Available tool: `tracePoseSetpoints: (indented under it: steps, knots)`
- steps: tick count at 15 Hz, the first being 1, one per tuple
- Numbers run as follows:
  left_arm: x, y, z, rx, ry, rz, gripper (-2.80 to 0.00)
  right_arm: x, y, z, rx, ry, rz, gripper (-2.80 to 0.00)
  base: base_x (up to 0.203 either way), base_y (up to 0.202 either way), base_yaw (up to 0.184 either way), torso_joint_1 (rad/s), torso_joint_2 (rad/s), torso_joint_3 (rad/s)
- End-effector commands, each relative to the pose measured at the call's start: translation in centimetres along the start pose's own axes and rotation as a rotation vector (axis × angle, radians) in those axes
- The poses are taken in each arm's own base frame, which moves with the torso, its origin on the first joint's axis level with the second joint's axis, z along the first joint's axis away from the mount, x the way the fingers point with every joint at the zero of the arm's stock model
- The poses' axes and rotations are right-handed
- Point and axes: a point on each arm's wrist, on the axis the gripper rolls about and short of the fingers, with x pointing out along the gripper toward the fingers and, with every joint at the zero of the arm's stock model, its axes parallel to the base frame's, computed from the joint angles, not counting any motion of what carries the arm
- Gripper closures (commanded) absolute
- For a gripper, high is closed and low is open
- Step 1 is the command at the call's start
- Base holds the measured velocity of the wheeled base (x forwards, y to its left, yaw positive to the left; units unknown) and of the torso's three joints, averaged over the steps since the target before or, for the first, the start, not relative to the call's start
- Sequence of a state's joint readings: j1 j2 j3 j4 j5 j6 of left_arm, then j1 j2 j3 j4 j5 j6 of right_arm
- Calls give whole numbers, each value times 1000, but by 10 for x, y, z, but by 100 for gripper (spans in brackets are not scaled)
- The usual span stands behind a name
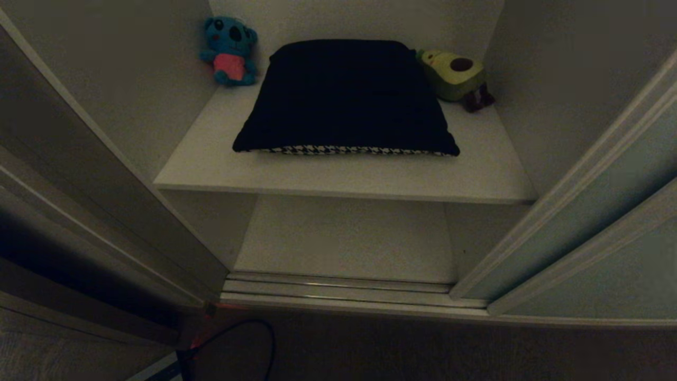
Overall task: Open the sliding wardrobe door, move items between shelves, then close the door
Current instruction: Close the door
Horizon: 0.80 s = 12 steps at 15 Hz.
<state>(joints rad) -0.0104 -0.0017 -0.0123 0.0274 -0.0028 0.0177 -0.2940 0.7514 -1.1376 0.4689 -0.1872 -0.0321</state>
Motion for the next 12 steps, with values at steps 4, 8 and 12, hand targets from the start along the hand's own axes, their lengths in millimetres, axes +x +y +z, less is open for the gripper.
tracePoseSetpoints:
  steps: [4,8,12]
  knots:
    - [0,0,0,0,0,-1,0,55,-9,24,46,98,119,0,0,0,0,0,0,0]
    - [0,0,0,-1,0,-1,0,75,-16,25,97,133,280,0,0,0,0,0,0,0]
    - [0,0,0,-1,0,1,0,90,-19,21,137,162,412,0,0,0,0,0,0,0]
